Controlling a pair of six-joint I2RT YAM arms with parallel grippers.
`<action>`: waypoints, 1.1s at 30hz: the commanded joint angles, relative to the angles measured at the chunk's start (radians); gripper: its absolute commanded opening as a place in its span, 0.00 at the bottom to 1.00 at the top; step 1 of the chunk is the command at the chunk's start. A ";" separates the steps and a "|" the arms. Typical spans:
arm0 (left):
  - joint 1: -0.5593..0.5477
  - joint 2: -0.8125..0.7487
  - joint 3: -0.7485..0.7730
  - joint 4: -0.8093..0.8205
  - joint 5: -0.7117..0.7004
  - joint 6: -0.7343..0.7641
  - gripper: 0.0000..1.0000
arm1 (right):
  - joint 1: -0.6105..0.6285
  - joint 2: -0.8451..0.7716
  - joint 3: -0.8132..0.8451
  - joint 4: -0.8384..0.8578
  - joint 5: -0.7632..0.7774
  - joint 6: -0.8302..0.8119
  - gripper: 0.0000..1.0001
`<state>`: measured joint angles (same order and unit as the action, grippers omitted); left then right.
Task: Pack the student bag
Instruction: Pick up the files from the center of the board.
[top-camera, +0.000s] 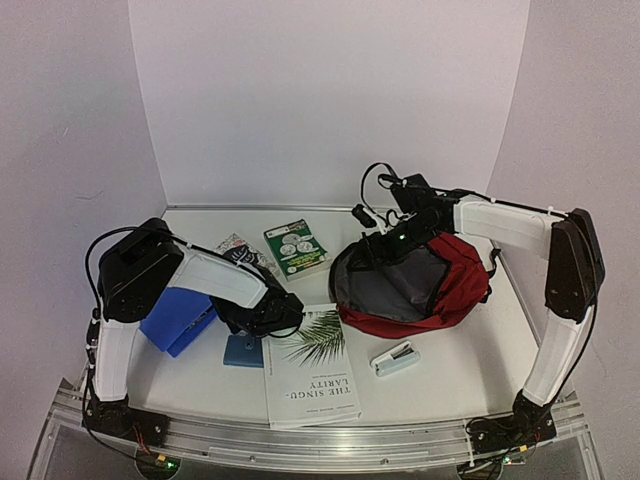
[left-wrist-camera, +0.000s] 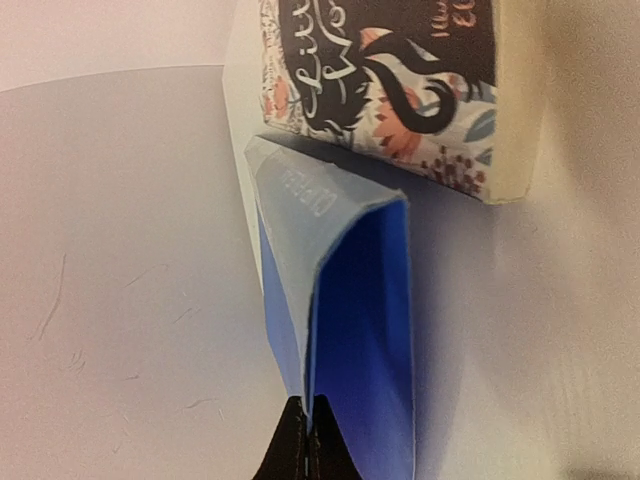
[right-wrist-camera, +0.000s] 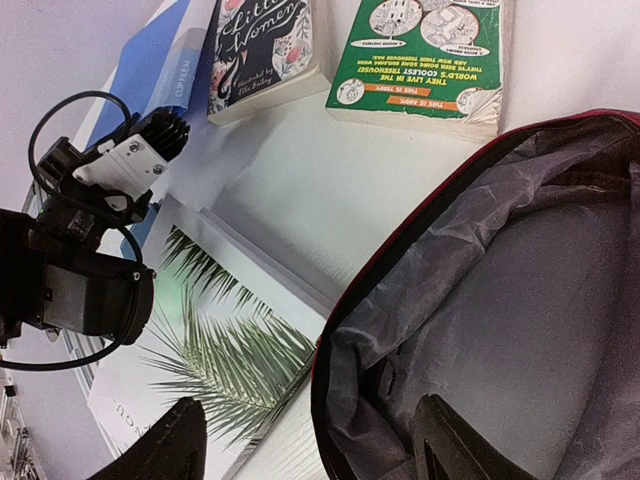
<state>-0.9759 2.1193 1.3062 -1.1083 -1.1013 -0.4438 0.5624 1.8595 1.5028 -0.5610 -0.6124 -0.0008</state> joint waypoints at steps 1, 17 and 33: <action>-0.020 -0.048 0.116 -0.348 -0.078 -0.178 0.00 | -0.017 -0.046 0.031 0.012 -0.046 0.036 0.71; -0.055 -0.134 0.419 -0.593 -0.160 -0.194 0.00 | -0.040 -0.077 0.060 0.007 -0.088 0.028 0.79; -0.072 -0.029 0.892 -0.583 -0.273 0.039 0.00 | -0.128 -0.185 0.131 -0.065 -0.070 -0.112 0.90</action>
<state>-1.0312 2.0715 2.0898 -1.3435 -1.2936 -0.4885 0.4551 1.7676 1.5739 -0.5944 -0.6891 -0.0302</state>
